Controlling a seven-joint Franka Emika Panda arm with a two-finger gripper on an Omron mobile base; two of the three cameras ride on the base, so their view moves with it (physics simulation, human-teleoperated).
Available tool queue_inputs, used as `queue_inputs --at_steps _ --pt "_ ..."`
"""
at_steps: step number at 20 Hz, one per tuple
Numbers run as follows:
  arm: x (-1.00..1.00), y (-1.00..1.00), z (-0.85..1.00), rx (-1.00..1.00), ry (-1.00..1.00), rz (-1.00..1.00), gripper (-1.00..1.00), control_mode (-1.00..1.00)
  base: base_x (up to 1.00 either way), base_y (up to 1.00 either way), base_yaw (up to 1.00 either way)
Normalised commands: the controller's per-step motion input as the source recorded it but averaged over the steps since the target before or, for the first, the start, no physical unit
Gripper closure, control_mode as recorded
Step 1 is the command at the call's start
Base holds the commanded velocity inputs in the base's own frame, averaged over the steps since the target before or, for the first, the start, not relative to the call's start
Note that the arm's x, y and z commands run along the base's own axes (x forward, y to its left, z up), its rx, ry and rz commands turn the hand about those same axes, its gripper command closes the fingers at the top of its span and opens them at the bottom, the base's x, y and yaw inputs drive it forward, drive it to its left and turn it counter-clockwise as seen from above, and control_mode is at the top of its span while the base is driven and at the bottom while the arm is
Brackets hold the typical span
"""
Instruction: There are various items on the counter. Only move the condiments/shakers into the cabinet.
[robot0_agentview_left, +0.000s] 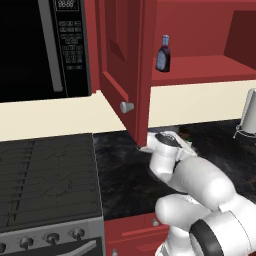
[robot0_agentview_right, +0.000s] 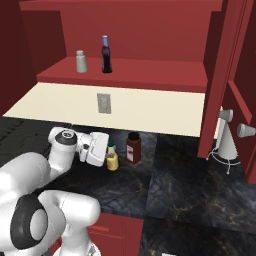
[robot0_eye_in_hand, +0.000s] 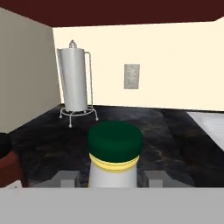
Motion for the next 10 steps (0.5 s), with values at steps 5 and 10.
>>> queue_inputs --at_steps 5,10 --pt "-0.74 -0.26 1.0 0.02 0.0 0.2 1.0 -1.0 0.0 0.0 0.0" --pt "-0.68 -0.29 1.0 0.01 0.02 0.27 1.0 -1.0 0.0 0.0 0.0"
